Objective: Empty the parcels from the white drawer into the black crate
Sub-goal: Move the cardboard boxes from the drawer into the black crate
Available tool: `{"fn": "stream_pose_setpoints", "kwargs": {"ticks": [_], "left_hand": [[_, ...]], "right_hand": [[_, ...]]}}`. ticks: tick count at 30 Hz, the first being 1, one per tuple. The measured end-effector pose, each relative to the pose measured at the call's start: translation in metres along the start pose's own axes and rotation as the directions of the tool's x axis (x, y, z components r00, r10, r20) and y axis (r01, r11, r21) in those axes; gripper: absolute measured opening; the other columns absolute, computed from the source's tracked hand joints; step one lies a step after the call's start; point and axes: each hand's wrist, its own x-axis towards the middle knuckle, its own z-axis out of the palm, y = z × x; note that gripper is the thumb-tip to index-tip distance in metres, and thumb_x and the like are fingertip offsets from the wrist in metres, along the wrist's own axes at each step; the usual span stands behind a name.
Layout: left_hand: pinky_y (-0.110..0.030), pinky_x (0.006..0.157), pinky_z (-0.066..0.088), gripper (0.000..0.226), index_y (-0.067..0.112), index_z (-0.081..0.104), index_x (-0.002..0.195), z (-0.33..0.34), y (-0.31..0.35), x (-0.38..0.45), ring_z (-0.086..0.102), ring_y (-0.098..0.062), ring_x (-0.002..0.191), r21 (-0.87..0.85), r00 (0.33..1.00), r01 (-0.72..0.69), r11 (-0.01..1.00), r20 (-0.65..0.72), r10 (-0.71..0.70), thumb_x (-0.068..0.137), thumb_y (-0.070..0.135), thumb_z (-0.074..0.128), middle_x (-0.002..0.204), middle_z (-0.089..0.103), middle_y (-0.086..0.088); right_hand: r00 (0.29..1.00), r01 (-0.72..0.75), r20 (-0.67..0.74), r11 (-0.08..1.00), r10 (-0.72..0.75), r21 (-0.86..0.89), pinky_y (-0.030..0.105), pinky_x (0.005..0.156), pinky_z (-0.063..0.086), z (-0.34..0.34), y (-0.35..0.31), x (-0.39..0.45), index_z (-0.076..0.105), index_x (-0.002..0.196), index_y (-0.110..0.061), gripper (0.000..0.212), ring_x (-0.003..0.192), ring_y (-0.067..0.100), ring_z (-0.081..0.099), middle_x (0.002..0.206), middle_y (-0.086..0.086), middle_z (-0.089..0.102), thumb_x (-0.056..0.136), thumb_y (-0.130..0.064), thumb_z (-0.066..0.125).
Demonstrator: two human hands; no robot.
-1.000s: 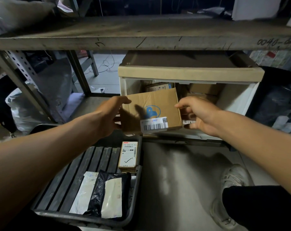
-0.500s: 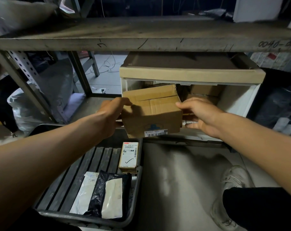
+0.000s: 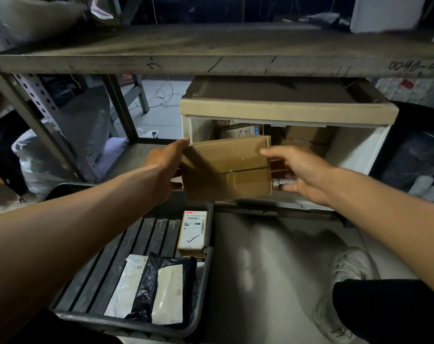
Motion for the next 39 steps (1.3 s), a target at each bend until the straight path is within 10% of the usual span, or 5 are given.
{"fn": "stream_pose_setpoints", "kwargs": {"ticks": [5, 17, 28, 33, 39], "left_hand": [[-0.041, 0.086, 0.049, 0.022, 0.010, 0.059, 0.115, 0.000, -0.001, -0.001, 0.064, -0.022, 0.096, 0.065, 1.000, -0.017, 0.998, 0.000, 0.017, 0.095, 0.020, 0.061, 0.108, 0.067, -0.010], [-0.045, 0.096, 0.047, 0.007, 0.015, 0.055, 0.094, 0.003, 0.006, -0.019, 0.059, -0.020, 0.089, 0.136, 0.995, 0.001, 0.991, 0.102, -0.015, 0.097, 0.008, 0.054, 0.095, 0.062, -0.007], [-0.045, 0.076, 0.048, 0.049, 0.021, 0.051, 0.124, -0.002, 0.003, -0.014, 0.057, -0.025, 0.095, 0.076, 0.994, 0.022, 0.997, 0.106, -0.030, 0.096, 0.060, 0.047, 0.108, 0.059, -0.007], [-0.034, 0.072, 0.048, 0.035, 0.014, 0.051, 0.122, 0.003, -0.001, -0.014, 0.059, -0.021, 0.092, 0.090, 0.997, -0.007, 0.996, 0.072, 0.001, 0.096, 0.034, 0.061, 0.104, 0.060, -0.007], [-0.036, 0.081, 0.047, 0.034, 0.019, 0.047, 0.120, 0.007, 0.000, -0.011, 0.057, -0.021, 0.094, 0.069, 0.999, -0.017, 0.998, 0.049, 0.013, 0.095, 0.035, 0.062, 0.103, 0.057, -0.003]], "right_hand": [[0.999, -0.021, 0.026, 0.996, 0.019, 0.081, 0.064, 0.107, 0.040, 0.003, -0.005, -0.007, 0.051, 0.141, -0.032, 0.089, 0.126, 0.027, 0.050, 0.137, 0.001, 0.057, 0.063, -0.070, 0.070], [0.999, 0.013, -0.031, 0.997, -0.011, 0.072, 0.055, 0.096, 0.053, 0.002, -0.001, 0.001, 0.065, 0.121, -0.022, 0.043, 0.109, 0.025, 0.067, 0.113, 0.002, 0.074, 0.081, -0.015, 0.078], [1.000, -0.022, 0.024, 0.989, 0.018, 0.149, 0.068, 0.110, 0.033, 0.008, -0.003, -0.006, 0.057, 0.134, -0.032, 0.101, 0.136, 0.031, 0.045, 0.144, 0.005, 0.053, 0.047, -0.078, 0.081], [0.999, 0.011, -0.038, 0.990, -0.005, 0.144, 0.048, 0.096, 0.052, 0.003, -0.003, 0.001, 0.062, 0.115, -0.027, 0.032, 0.101, 0.018, 0.059, 0.115, -0.001, 0.065, 0.090, -0.047, 0.068], [0.996, 0.040, -0.077, 0.994, -0.032, 0.102, 0.036, 0.076, 0.053, 0.002, 0.002, 0.006, 0.063, 0.120, -0.019, 0.029, 0.104, 0.020, 0.064, 0.111, 0.001, 0.071, 0.092, -0.027, 0.069]]}}
